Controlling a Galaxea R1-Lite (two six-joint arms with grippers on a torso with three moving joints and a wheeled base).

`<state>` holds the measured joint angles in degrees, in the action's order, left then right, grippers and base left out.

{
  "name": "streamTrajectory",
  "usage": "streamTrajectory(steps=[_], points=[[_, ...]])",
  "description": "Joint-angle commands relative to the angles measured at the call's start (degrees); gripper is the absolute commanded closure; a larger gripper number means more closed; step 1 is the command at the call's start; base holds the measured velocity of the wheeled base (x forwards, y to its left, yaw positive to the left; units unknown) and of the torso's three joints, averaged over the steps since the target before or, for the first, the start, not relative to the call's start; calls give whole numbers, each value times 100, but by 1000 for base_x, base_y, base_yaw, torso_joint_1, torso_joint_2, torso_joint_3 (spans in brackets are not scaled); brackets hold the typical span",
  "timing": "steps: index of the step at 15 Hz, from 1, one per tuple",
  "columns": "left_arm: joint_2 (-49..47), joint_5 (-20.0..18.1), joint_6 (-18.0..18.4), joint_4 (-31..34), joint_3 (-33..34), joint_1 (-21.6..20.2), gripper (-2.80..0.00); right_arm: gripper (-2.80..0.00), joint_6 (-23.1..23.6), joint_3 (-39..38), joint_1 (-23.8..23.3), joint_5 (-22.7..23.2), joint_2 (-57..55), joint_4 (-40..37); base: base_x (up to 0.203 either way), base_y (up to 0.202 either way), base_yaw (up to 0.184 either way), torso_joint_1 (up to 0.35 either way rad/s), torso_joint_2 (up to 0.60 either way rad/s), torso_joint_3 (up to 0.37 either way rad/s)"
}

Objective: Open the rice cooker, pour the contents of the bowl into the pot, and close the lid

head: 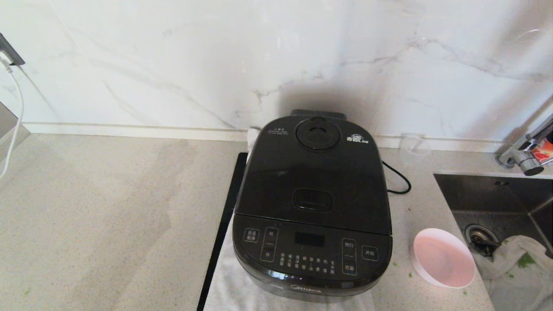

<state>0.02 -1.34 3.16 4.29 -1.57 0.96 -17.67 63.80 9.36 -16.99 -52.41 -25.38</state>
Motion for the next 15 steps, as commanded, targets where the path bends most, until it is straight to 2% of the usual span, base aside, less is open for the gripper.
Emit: streamTrajectory(steps=[1, 5, 7, 8, 9, 11, 13, 14, 15], points=[[5, 2, 1, 2, -1, 0, 0, 0, 498, -764, -55, -483, 1688, -13, 0, 0, 0, 0, 0, 0], [6, 2, 1, 2, -1, 0, 0, 0, 1269, -2073, -177, -1016, 3452, -155, 0, 0, 0, 0, 0, 0], [-2, 2, 1, 2, -1, 0, 0, 0, 1095, -2631, -301, -1895, 3657, -275, 0, 0, 0, 0, 0, 0], [6, 2, 1, 2, -1, 0, 0, 0, 1014, -2810, -400, -1990, 3659, -310, 0, 0, 0, 0, 0, 0], [6, 2, 1, 2, -1, 0, 0, 0, 1025, -2825, -630, -1983, 3691, -321, 0, 0, 0, 0, 0, 0], [6, 2, 1, 2, -1, 0, 0, 0, 1378, -2947, -1043, -1982, 3773, -334, 0, 0, 0, 0, 0, 0], [6, 2, 1, 2, -1, 0, 0, 0, 1592, -3353, -1032, -1804, 4314, -293, 0, 0, 0, 0, 0, 0], [6, 2, 1, 2, -1, 0, 0, 0, 1725, -3512, -1004, -1502, 4713, -288, 0, 0, 0, 0, 0, 0], [3, -5, 1, 2, -1, 0, 0, 0, 1823, -3788, -981, -884, 5088, -274, 0, 0, 0, 0, 0, 0]])
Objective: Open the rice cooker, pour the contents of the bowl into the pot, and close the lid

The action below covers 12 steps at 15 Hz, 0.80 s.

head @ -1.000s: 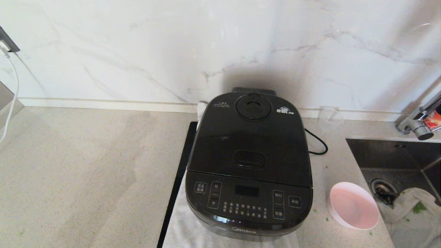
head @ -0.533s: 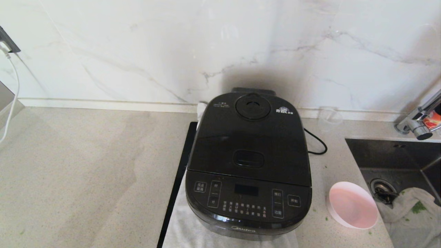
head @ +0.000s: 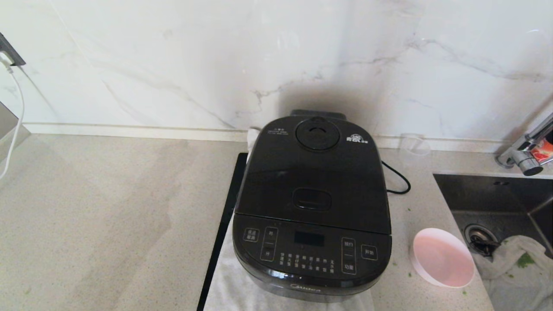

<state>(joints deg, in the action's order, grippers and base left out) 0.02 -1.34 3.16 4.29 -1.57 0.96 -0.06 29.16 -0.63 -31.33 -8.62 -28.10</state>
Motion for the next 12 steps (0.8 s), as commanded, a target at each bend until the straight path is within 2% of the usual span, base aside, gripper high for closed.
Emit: streamTrajectory(steps=[1, 4, 6, 7, 8, 10, 11, 12], points=[[6, 11, 0, 2, -1, 0, 0, 0, 28, -715, 33, 991, 875, 118, 0, 0, 0, 0, 0, 0], [-2, 19, -3, 2, -1, 0, 0, 0, 115, -1925, 50, 1666, 875, 1327, 0, 0, 0, 0, 0, 0], [-2, 20, -9, 2, -1, 0, 0, 0, 262, -2633, 53, 2151, 870, 3067, 0, 0, 0, 0, 0, 0], [-2, 20, -9, 2, -1, 0, 0, 0, 272, -2771, 54, 2405, 870, 3585, 0, 0, 0, 0, 0, 0], [5, 20, -10, 2, -1, 0, 0, 0, 280, -2841, 54, 2693, 870, 3622, 0, 0, 0, 0, 0, 0], [-2, 18, -13, -4, -1, 0, 0, 0, 365, -2859, 59, 3098, 858, 2593, 0, 0, 0, 0, 0, 0], [0, 20, -26, -1, -1, 0, 0, 0, 396, -2878, 61, 3178, 856, 2400, 0, 0, 0, 0, 0, 0], [-1, 27, -35, 2, -1, 0, 0, 0, 412, -2900, 62, 3249, 851, 2640, 0, 0, 0, 0, 0, 0]])
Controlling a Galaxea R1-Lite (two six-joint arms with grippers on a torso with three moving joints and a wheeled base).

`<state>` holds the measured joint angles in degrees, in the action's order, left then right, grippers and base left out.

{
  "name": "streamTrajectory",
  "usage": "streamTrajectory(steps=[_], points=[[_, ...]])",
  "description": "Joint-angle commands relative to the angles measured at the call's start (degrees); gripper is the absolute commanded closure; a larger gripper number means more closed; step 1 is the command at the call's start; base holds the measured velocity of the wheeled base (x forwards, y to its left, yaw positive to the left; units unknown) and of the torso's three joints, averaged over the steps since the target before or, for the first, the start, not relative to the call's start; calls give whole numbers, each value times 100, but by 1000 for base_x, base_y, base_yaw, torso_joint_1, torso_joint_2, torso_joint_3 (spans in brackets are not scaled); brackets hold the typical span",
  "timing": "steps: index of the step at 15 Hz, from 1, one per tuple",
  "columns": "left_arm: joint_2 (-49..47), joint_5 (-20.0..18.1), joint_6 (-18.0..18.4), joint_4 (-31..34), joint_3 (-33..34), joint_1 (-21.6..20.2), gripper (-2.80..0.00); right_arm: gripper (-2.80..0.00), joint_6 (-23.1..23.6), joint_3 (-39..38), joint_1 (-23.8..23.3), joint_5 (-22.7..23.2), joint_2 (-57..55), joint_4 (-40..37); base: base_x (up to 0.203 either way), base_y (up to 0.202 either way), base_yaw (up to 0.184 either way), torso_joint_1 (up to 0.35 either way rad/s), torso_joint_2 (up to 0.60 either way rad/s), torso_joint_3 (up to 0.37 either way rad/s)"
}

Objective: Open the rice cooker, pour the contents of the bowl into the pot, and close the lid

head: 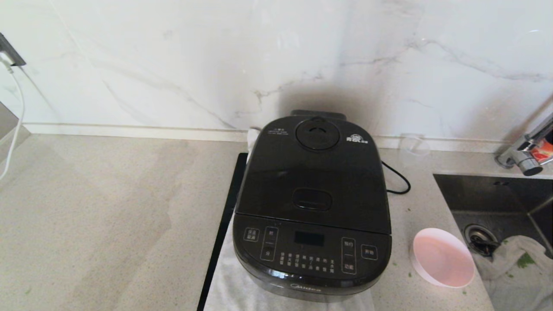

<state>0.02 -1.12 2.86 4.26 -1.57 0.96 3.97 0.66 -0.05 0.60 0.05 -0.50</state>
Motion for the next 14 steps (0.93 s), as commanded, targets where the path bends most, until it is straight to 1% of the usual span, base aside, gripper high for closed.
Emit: streamTrajectory(steps=[1, 9, 12, 14], points=[[6, 3, -5, 0, -1, 0, 0, 0, -14, -66, 5, 99, -29, 6, 0, 0, 0, 0, 0, 0], [6, 6, -5, 5, -1, 0, 0, 0, 41, -66, 13, 91, -14, -28, 0, 0, 0, 0, 0, 0], [4, 3, -14, 2, -1, 0, 0, 0, 130, -66, 5, 90, -5, -8, 0, 0, 0, 0, 0, 0], [2, 2, -10, 5, -1, 0, 0, 0, 78, -66, 5, 81, -5, -21, 0, 0, 0, 0, 0, 0]])
